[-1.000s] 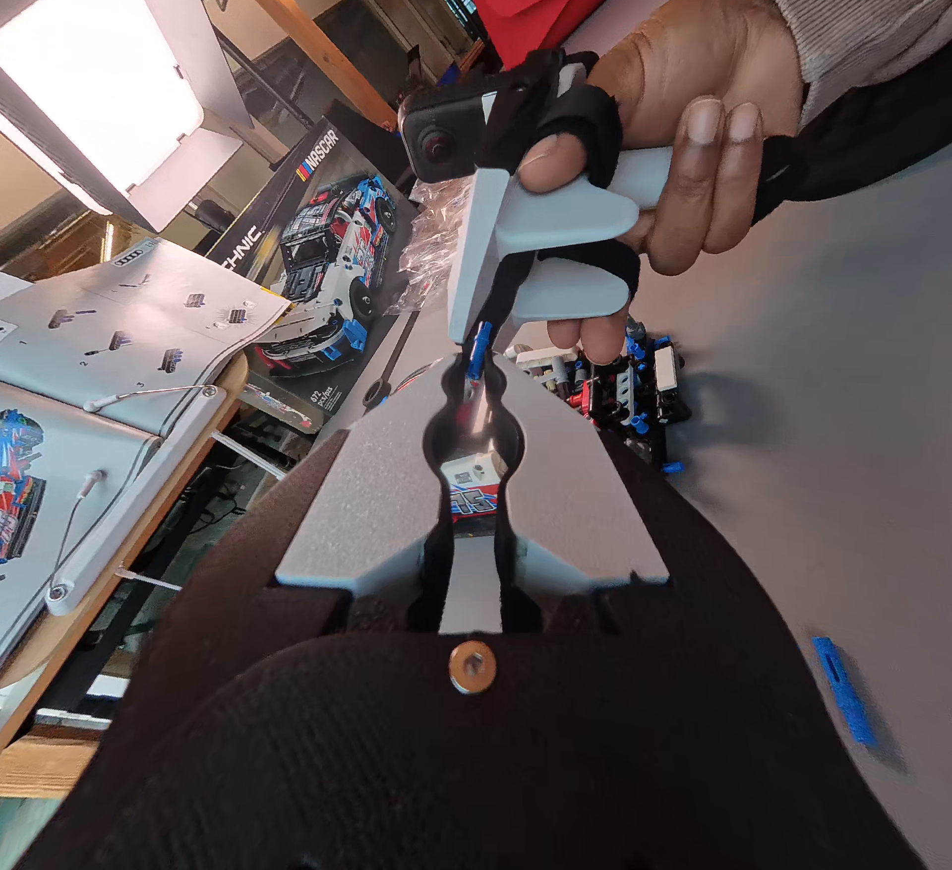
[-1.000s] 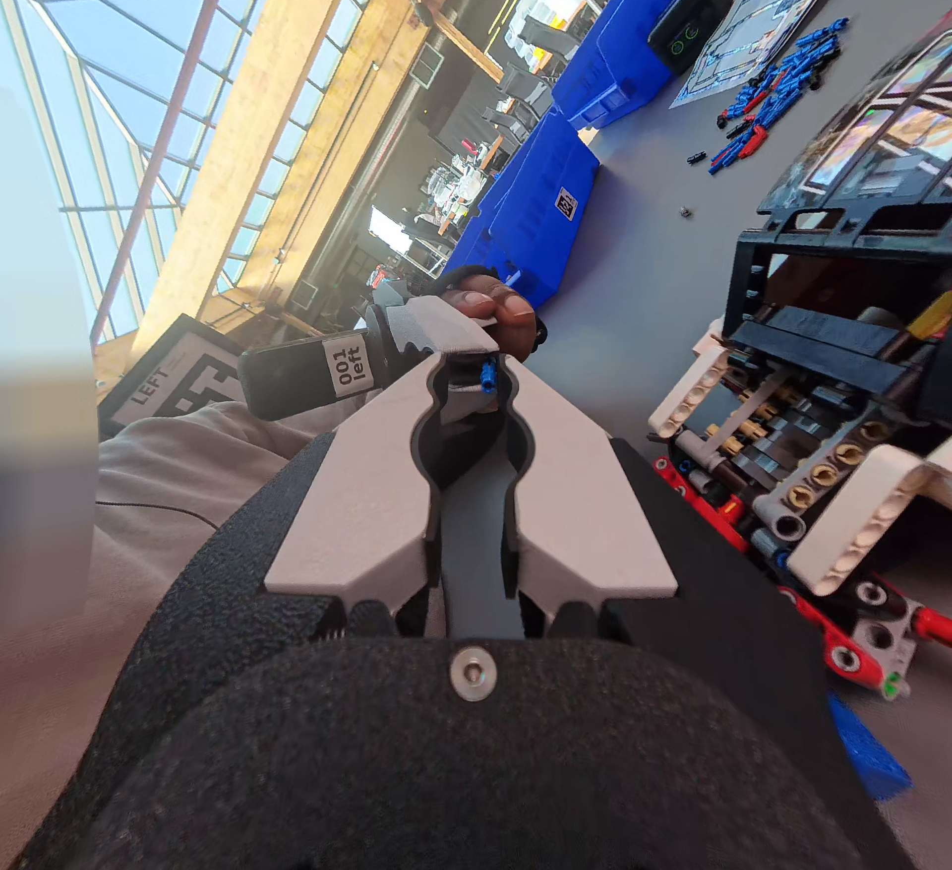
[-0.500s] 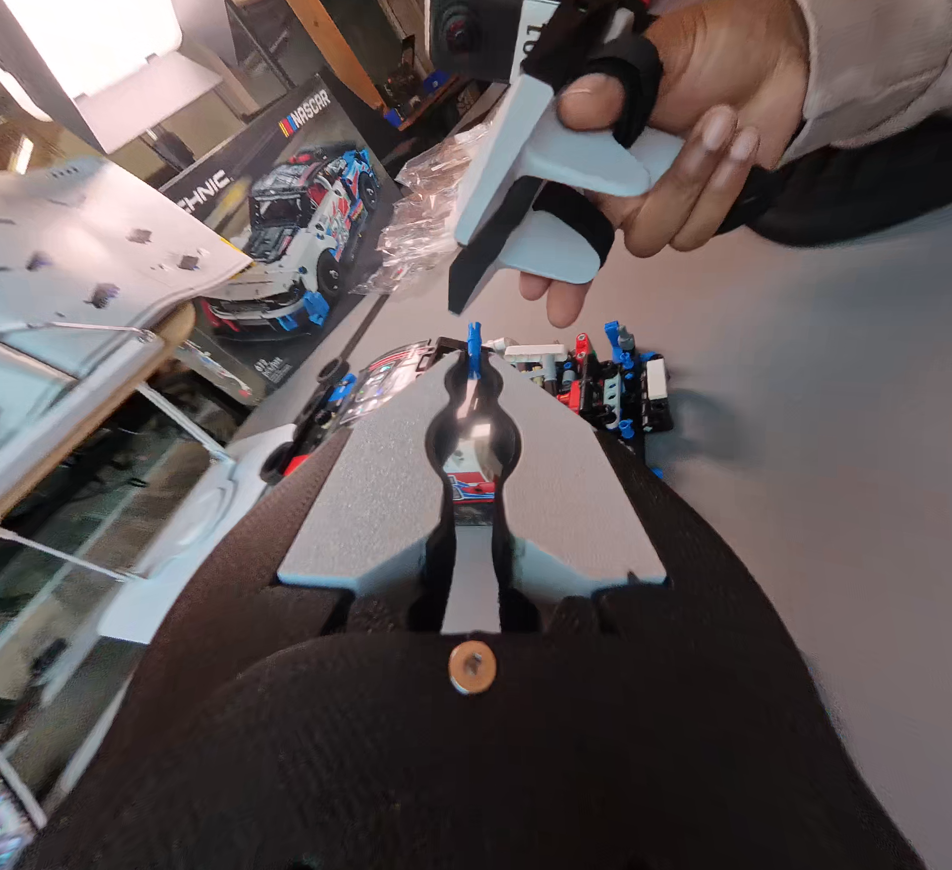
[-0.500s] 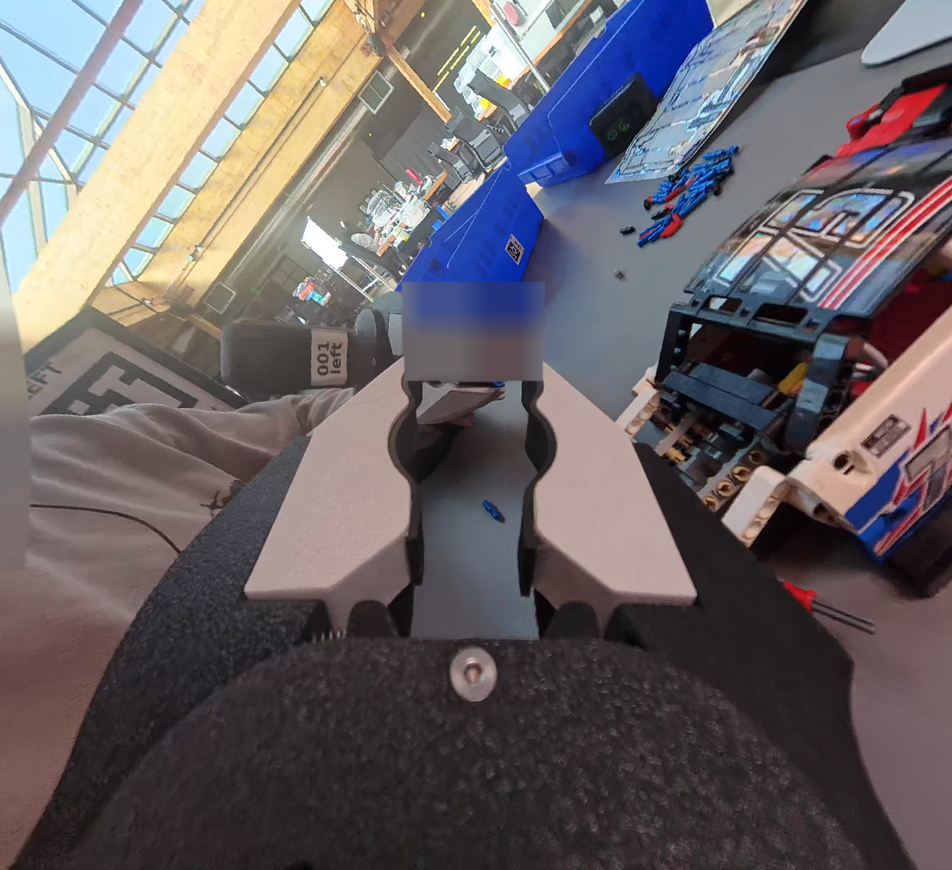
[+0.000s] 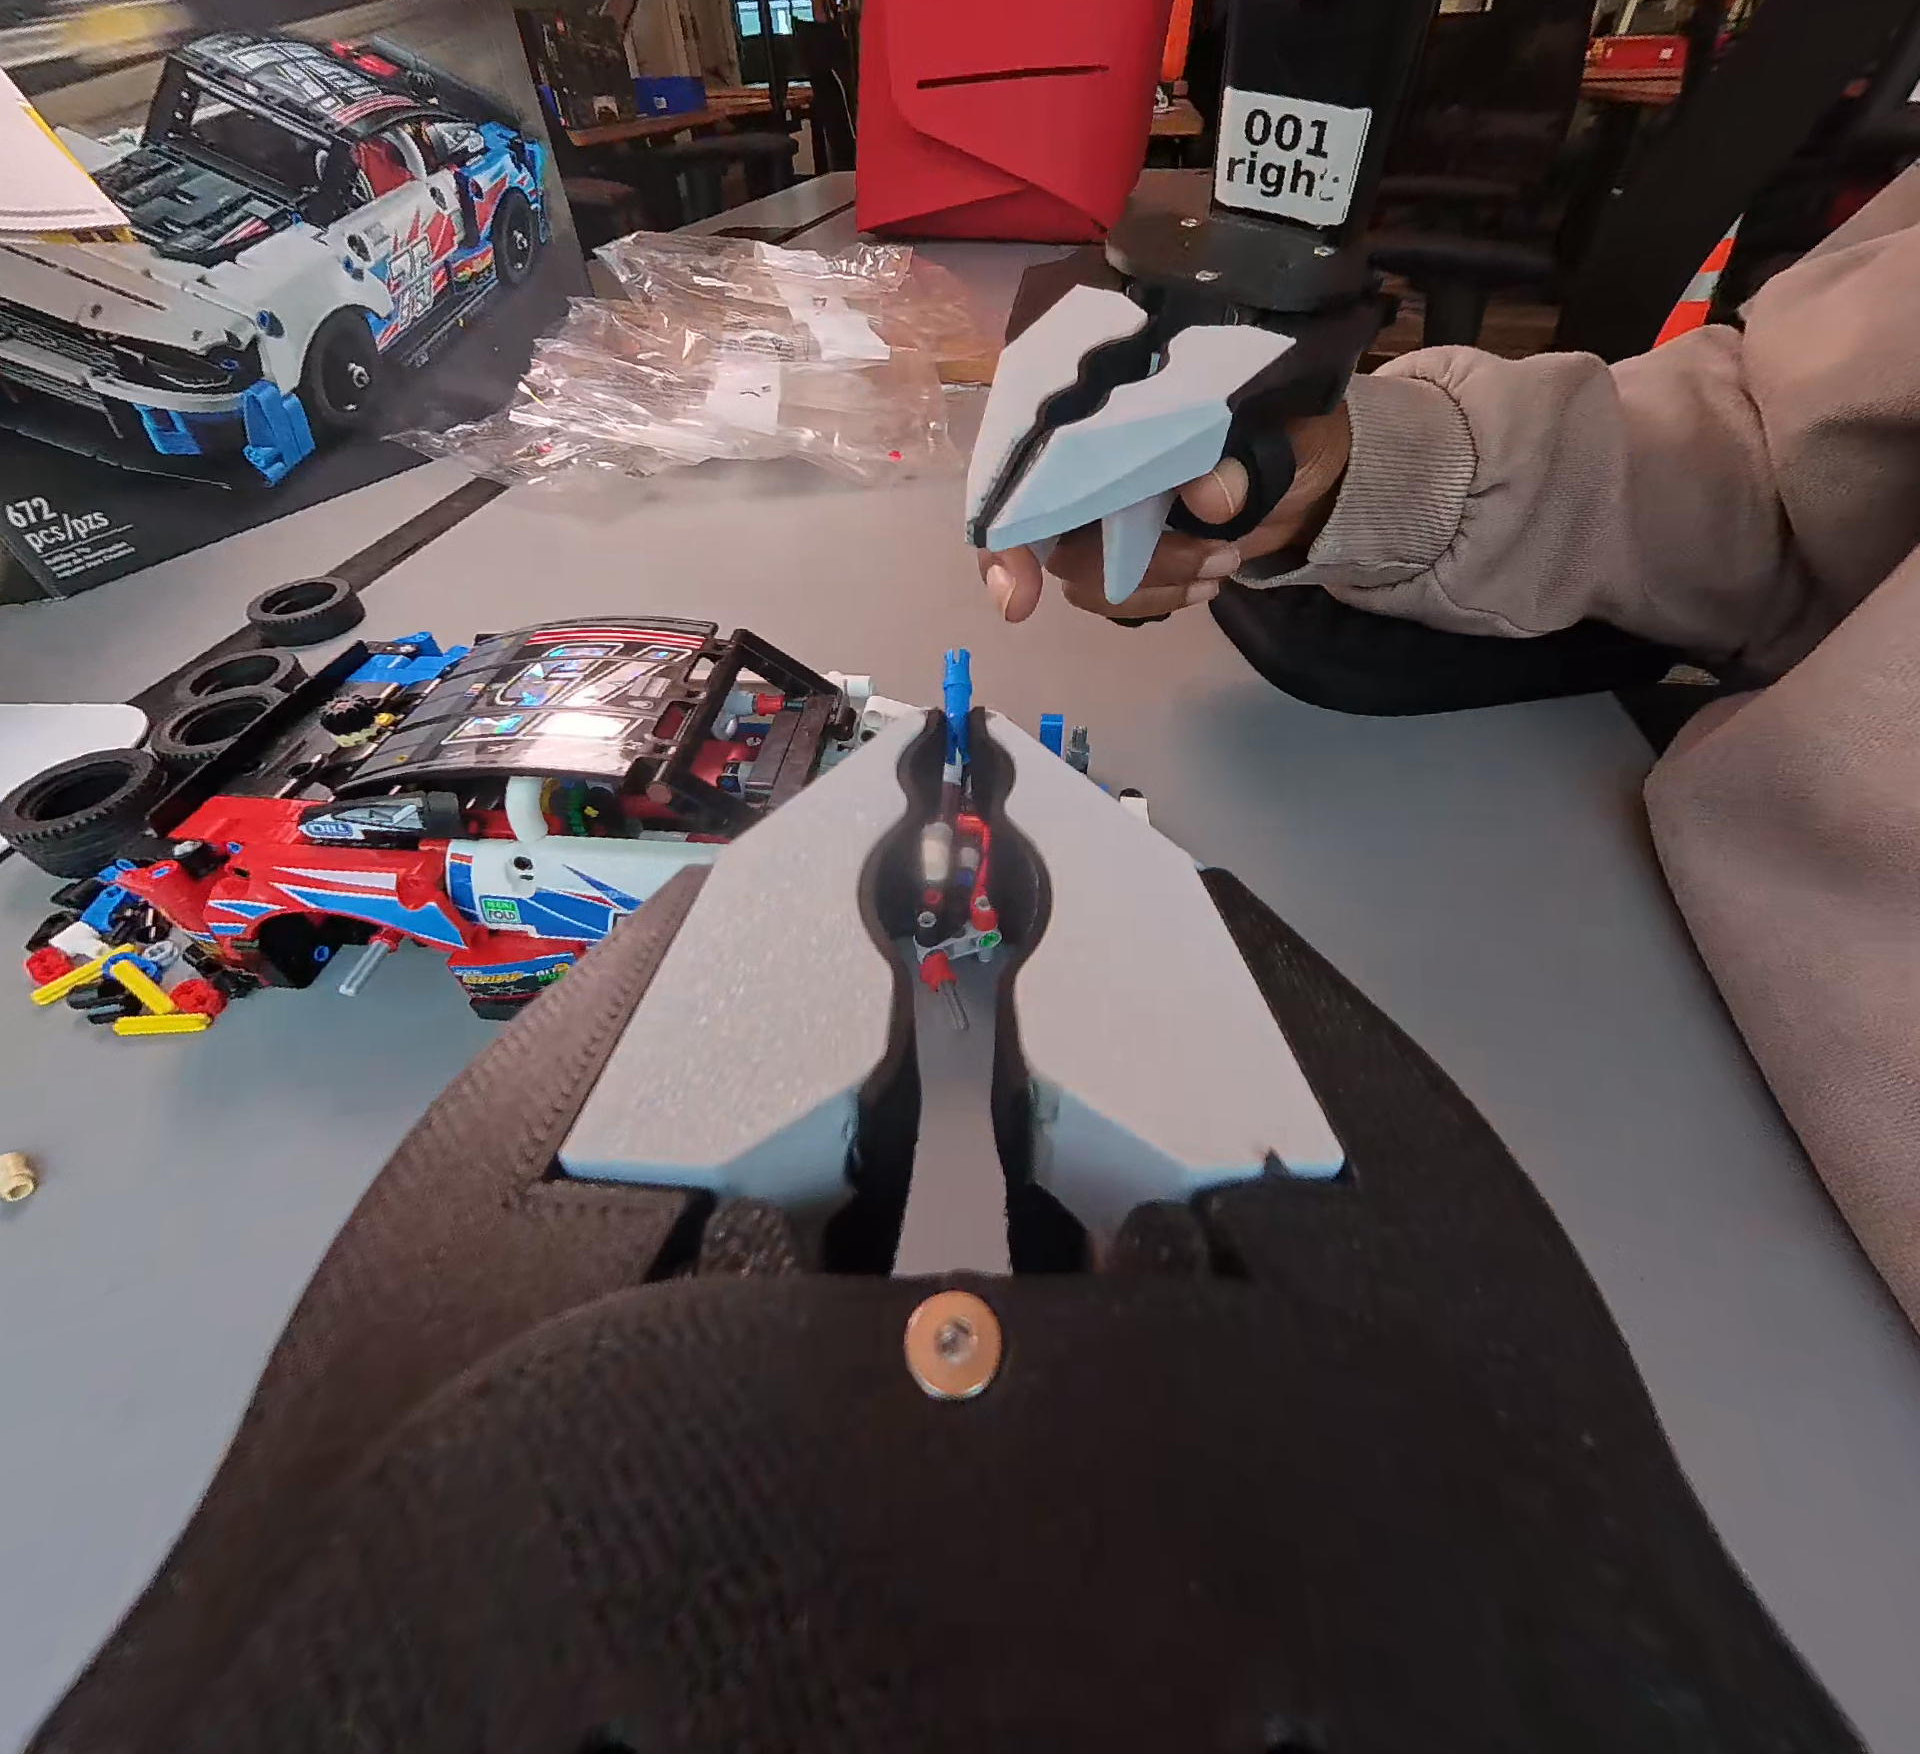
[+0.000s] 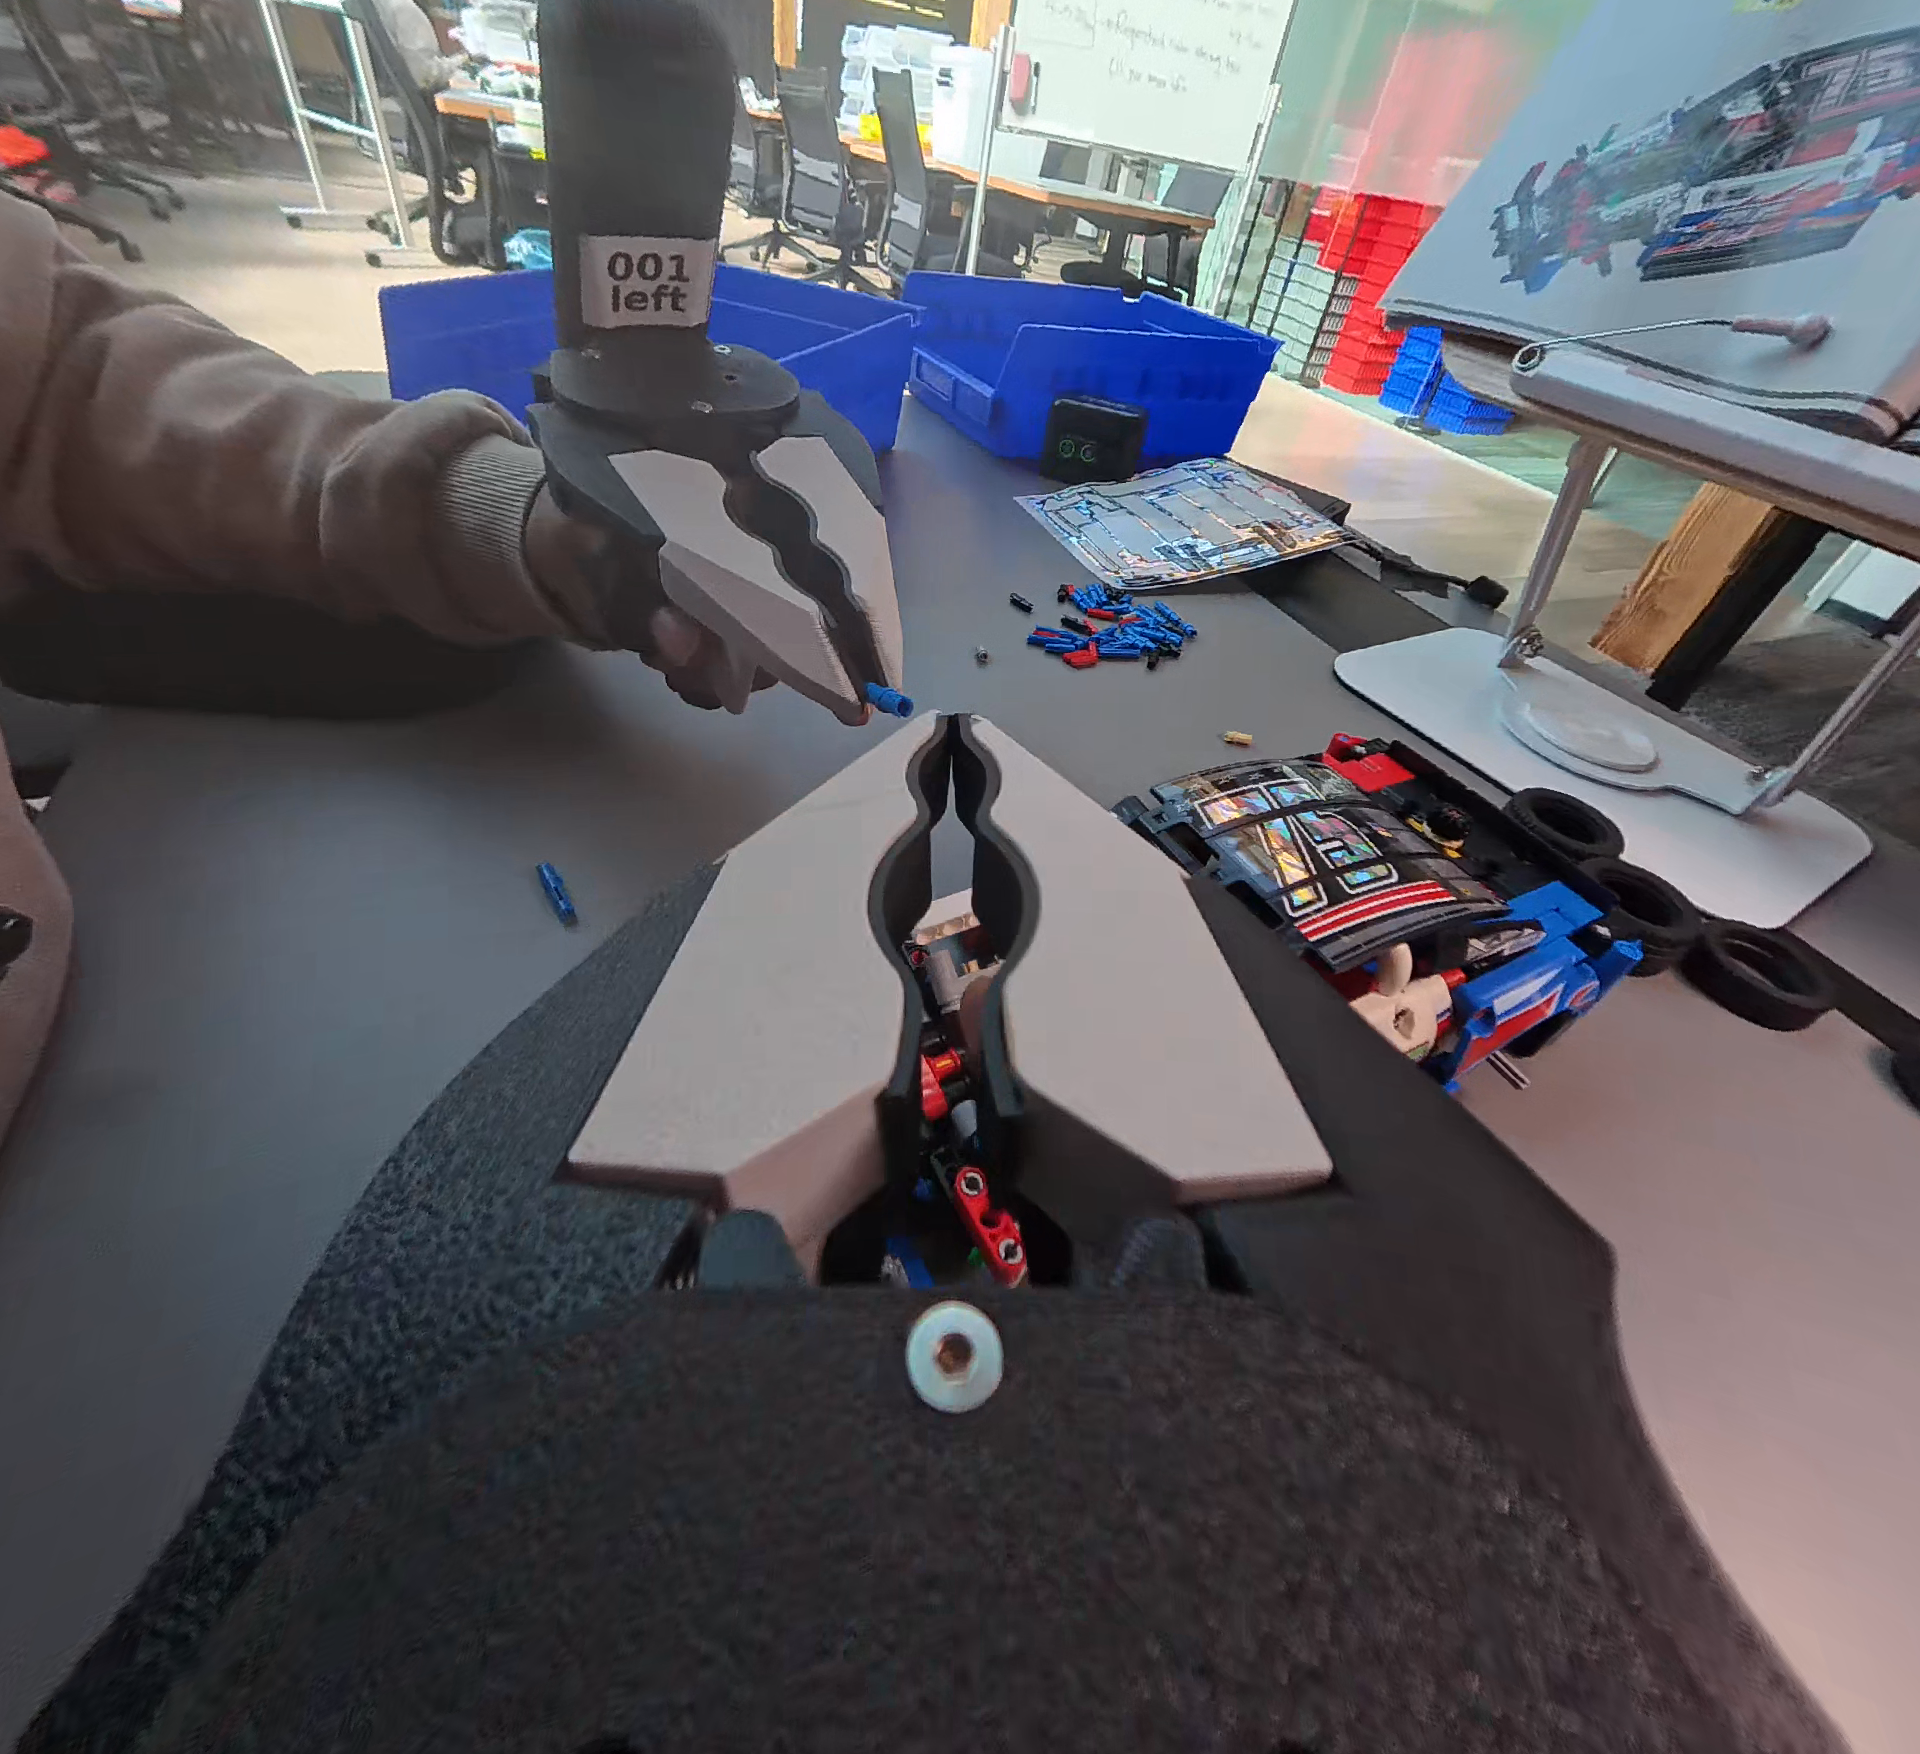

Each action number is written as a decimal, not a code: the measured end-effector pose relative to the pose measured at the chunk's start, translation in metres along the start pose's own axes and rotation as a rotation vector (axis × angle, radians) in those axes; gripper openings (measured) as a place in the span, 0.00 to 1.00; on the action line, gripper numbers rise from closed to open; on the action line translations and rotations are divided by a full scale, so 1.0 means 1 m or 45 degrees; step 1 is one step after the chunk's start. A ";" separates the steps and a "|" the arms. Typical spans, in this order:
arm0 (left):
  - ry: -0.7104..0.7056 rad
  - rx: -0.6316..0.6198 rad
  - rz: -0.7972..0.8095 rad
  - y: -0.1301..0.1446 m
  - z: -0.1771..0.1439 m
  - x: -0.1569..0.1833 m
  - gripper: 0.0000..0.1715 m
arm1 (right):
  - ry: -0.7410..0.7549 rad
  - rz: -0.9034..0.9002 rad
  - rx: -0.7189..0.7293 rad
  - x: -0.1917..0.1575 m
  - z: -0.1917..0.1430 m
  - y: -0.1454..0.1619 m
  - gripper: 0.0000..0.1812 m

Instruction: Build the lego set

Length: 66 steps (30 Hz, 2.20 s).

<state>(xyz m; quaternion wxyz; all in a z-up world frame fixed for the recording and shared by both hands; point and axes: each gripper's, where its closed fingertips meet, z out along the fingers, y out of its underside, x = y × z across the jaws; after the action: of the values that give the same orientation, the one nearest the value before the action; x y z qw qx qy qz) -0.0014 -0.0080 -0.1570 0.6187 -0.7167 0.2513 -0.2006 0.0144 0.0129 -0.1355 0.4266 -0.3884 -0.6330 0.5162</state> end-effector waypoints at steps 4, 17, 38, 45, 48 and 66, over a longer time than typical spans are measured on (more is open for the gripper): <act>0.028 -0.004 -0.040 0.002 -0.001 -0.001 0.01 | -0.031 0.040 0.024 0.001 0.000 0.000 0.00; 0.109 0.037 -0.148 0.004 -0.003 0.001 0.01 | -0.330 -0.107 -0.148 -0.011 0.022 0.006 0.13; 0.167 -0.002 -0.159 0.013 0.007 0.011 0.01 | -0.368 0.014 -0.168 -0.026 0.021 0.027 0.06; 0.179 -0.026 -0.129 0.015 0.009 0.015 0.01 | -0.391 0.020 -0.172 -0.028 0.020 0.029 0.02; 0.185 -0.043 -0.119 0.018 0.011 0.017 0.01 | -0.406 0.024 -0.175 -0.030 0.018 0.030 0.02; 0.221 -0.083 -0.127 0.024 0.013 0.023 0.01 | -0.455 0.007 -0.214 -0.036 0.016 0.038 0.02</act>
<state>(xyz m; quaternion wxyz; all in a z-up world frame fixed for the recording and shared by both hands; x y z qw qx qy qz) 0.0224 -0.0142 -0.1834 0.5602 -0.7281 0.2745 -0.2842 0.0130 -0.0192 -0.1799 0.2720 -0.3266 -0.7386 0.5233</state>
